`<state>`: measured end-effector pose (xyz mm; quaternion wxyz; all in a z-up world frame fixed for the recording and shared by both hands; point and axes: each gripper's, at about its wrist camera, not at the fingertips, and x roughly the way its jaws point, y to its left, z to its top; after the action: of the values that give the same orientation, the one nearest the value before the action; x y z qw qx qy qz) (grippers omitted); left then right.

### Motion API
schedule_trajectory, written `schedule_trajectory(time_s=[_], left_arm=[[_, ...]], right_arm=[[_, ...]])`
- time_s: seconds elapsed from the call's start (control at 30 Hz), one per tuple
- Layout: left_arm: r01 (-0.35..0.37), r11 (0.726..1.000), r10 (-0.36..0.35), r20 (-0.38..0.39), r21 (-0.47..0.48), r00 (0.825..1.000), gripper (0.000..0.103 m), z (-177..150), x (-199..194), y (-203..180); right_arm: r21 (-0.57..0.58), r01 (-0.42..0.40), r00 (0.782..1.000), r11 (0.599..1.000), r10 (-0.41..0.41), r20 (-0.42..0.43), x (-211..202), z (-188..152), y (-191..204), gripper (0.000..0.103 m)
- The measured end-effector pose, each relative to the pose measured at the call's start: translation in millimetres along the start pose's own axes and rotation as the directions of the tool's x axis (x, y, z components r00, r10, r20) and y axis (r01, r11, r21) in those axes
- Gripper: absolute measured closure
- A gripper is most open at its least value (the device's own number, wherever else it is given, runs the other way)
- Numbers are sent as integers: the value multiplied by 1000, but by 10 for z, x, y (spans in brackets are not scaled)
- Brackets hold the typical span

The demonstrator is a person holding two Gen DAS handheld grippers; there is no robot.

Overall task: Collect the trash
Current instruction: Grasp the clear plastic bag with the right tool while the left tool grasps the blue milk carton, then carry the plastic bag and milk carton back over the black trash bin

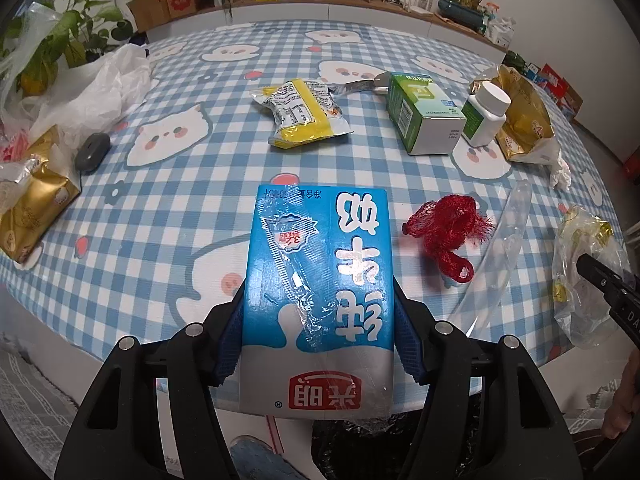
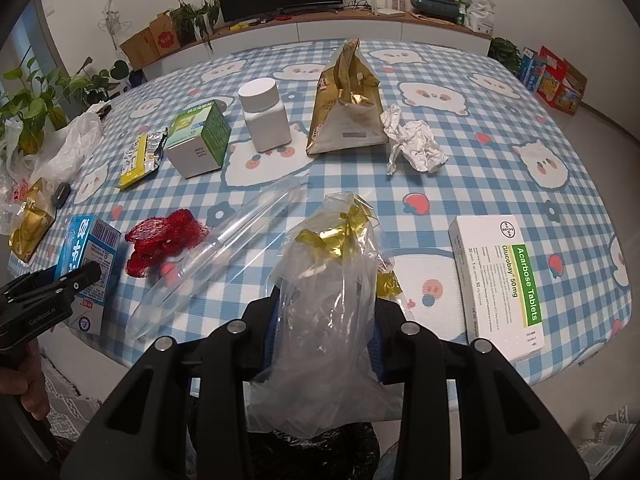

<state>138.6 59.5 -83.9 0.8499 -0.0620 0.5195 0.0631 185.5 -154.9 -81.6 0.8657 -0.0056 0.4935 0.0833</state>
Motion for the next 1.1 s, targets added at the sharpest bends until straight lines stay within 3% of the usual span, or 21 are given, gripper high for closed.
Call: schedule_trajectory(time_s=[0.6, 1.1], left_arm=[[48, 997, -43, 82, -64, 996, 42, -536, -508, 87], [60, 995, -53, 75, -82, 996, 42, -1047, -682, 93]], right_arm=[[-7, -31, 995, 999, 31, 90, -473, -338, 164, 70], [-33, -42, 993, 999, 46, 110, -717, -666, 337, 70]])
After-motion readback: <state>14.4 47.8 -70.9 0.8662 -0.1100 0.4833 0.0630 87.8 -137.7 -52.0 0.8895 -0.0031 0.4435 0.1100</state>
